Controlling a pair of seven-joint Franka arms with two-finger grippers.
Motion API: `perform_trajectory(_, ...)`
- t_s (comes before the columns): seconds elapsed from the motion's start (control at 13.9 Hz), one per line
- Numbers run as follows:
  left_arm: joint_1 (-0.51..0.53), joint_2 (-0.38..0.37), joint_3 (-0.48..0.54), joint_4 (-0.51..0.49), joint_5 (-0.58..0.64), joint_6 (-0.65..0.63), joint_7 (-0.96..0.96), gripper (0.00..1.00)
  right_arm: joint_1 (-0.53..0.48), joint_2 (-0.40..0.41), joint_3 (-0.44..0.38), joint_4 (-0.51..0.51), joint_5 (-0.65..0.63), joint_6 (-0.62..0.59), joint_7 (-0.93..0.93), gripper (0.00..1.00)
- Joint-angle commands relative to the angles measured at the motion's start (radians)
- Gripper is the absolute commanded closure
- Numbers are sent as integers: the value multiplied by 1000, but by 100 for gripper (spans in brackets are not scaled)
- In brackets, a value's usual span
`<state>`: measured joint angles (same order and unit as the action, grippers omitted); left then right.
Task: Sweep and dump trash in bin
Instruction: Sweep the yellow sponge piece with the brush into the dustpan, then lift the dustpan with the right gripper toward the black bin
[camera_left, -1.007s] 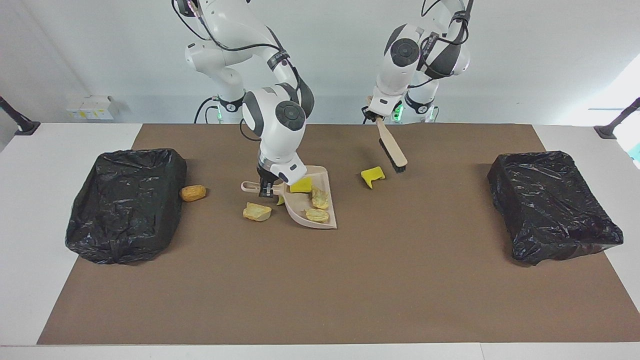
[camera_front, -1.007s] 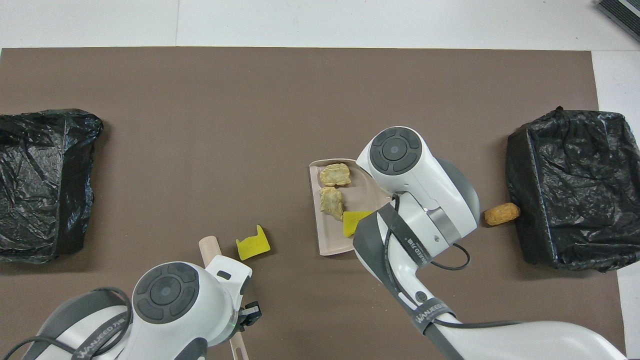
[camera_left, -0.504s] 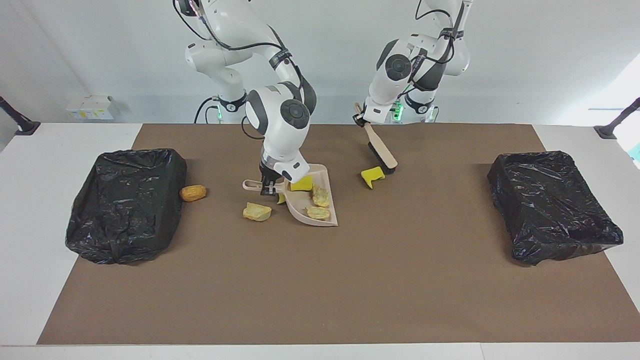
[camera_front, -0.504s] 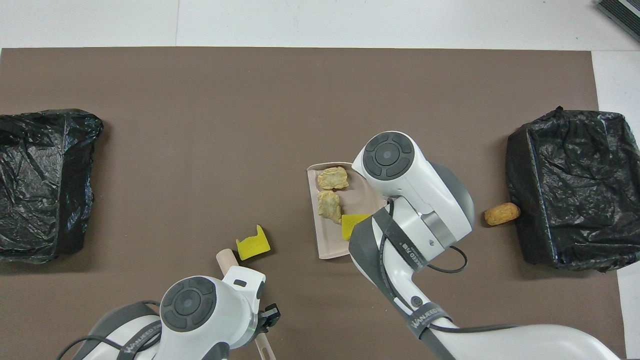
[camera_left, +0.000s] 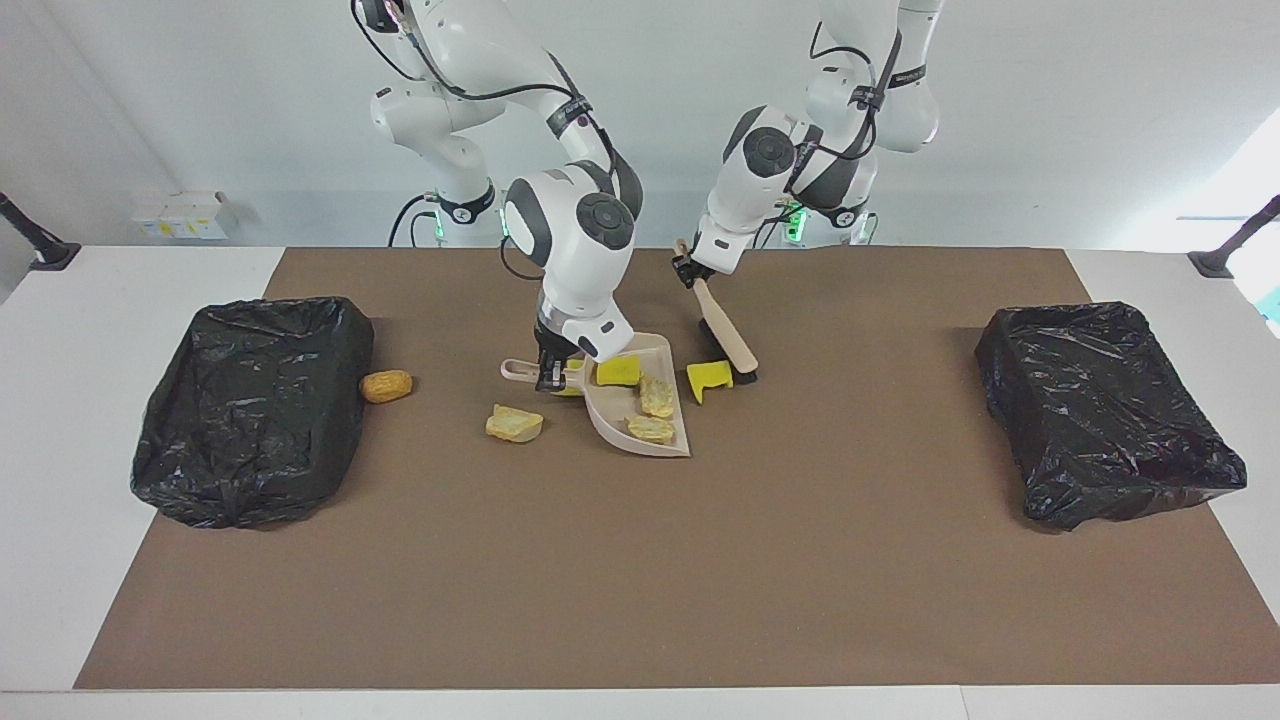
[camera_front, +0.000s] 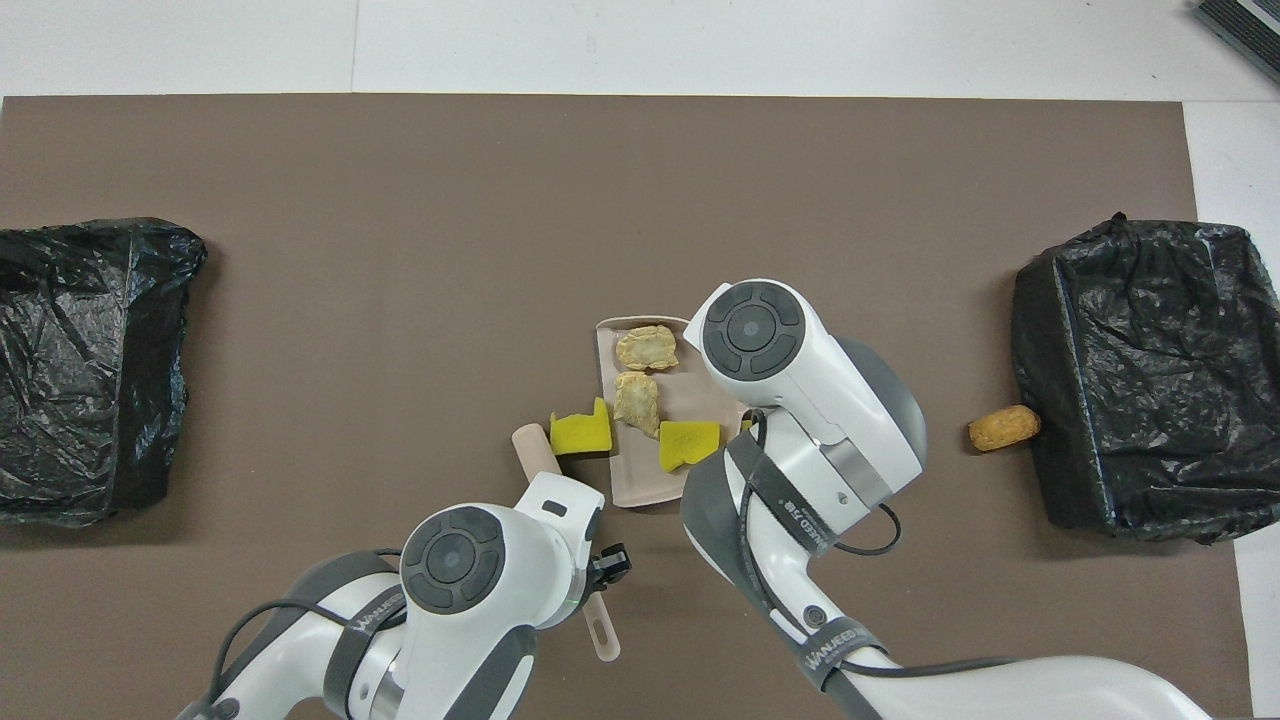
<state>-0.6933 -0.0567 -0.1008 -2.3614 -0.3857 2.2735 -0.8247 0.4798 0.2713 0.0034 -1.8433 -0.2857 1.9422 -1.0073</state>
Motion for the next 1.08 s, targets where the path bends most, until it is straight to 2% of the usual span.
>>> perform_trajectory(0.0,-23,87,9,94,-19,37,127,100,-7,-12,4,-24,46,43,22,100)
perform_trajectory(0.22,-23,100,9,120,-9,21,202,100,-12,-12,4,-33,60,44,35,100)
perform_trajectory(0.72,26,78,21,128,-2,-142,190,100,-24,-6,4,-19,143,46,39,100)
perform_trajectory(1.01,71,77,21,215,91,-281,122,100,-44,-14,4,4,143,41,21,100)
